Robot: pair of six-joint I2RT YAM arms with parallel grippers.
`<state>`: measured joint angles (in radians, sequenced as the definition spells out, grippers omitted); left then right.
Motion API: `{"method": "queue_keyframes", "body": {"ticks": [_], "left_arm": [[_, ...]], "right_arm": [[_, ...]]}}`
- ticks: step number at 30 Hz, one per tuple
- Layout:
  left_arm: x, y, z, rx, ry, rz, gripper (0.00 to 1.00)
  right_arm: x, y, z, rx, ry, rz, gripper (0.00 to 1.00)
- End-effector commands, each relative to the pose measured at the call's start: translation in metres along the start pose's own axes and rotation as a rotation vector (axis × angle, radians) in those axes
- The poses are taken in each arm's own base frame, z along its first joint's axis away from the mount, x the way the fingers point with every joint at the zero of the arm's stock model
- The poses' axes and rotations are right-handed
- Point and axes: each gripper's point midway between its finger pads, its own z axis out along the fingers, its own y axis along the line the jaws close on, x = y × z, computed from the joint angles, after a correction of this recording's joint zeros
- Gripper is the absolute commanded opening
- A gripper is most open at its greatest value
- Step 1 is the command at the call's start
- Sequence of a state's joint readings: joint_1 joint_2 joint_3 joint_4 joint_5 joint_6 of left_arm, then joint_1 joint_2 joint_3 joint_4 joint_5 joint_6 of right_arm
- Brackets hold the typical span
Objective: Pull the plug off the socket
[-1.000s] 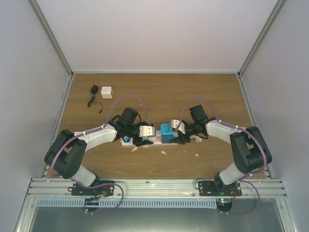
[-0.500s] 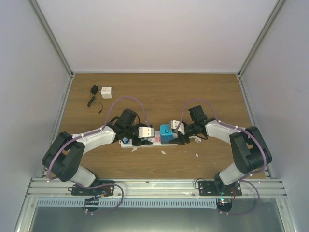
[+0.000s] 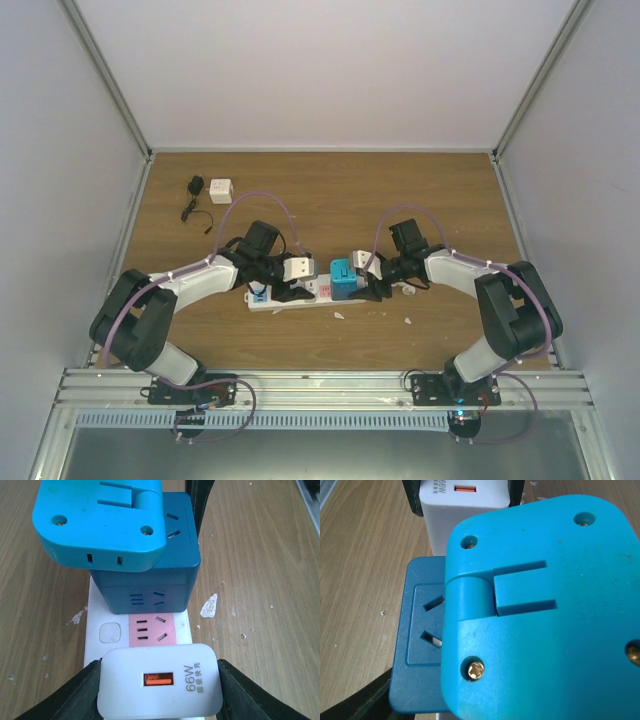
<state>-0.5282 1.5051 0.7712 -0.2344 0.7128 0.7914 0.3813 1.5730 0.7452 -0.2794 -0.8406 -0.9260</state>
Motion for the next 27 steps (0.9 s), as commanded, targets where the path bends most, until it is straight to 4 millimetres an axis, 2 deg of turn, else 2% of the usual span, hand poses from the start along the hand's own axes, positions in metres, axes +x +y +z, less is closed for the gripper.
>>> {"method": "queue_keyframes", "body": {"ticks": [1, 5, 12, 19, 27], "left_arm": [[-0.049, -0.003, -0.012, 0.048, -0.170, 0.079, 0.34], [-0.048, -0.007, -0.013, -0.011, -0.137, 0.183, 0.34], [-0.035, 0.000, -0.013, -0.092, -0.076, 0.243, 0.34], [-0.033, -0.010, -0.014, -0.062, -0.089, 0.264, 0.33], [-0.049, 0.002, -0.041, -0.045, -0.200, 0.153, 0.31]], "right_arm": [[0.014, 0.003, 0.007, -0.007, 0.043, 0.037, 0.24], [0.016, 0.002, 0.008, -0.005, 0.049, 0.043, 0.23], [0.017, 0.000, 0.012, -0.003, 0.064, 0.051, 0.20], [0.020, -0.002, 0.015, 0.011, 0.085, 0.054, 0.19], [0.021, -0.001, 0.018, 0.008, 0.097, 0.052, 0.19]]}}
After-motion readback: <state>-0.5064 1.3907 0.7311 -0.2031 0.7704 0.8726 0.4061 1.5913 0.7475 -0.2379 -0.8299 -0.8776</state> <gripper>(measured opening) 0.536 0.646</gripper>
